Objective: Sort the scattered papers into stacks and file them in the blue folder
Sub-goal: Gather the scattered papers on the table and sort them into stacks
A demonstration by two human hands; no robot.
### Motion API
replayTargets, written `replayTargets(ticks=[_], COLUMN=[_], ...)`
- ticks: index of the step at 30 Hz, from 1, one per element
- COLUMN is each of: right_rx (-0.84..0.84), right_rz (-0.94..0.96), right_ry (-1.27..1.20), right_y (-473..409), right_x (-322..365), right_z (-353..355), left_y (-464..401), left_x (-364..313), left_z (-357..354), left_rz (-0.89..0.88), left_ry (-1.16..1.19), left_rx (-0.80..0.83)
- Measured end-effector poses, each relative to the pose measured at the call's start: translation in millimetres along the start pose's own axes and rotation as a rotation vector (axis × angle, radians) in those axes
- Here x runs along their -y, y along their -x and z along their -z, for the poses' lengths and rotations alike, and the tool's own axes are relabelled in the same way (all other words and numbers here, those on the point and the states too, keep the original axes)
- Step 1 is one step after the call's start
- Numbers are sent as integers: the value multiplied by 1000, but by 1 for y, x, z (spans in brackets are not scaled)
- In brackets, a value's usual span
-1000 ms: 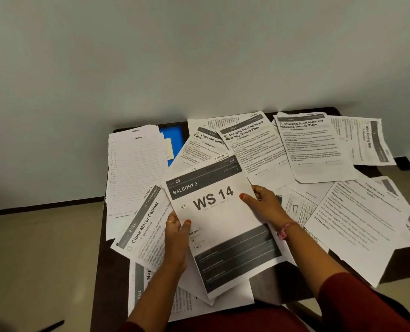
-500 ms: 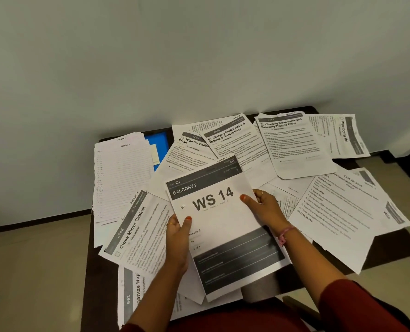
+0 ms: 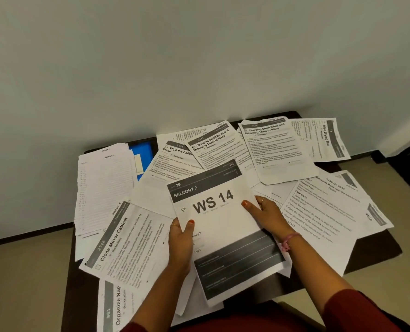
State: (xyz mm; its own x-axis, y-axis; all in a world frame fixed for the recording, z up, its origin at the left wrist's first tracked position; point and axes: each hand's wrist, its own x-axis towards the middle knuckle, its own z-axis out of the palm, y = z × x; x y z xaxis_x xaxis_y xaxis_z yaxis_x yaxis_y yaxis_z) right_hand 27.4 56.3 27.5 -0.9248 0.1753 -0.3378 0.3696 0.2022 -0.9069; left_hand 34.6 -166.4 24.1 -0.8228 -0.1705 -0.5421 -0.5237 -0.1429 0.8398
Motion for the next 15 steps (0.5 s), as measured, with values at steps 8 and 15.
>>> replayTargets(ticks=[8, 15], right_rx=[-65, -153], right_rz=[-40, -143], right_ry=[-29, -128], right_y=[-28, -67], right_x=[-4, -6], right_z=[43, 92], left_y=[-19, -58], left_x=[-12, -32], left_z=[-52, -94], left_rz=[103, 82], left_ry=[9, -63], left_rx=[49, 1])
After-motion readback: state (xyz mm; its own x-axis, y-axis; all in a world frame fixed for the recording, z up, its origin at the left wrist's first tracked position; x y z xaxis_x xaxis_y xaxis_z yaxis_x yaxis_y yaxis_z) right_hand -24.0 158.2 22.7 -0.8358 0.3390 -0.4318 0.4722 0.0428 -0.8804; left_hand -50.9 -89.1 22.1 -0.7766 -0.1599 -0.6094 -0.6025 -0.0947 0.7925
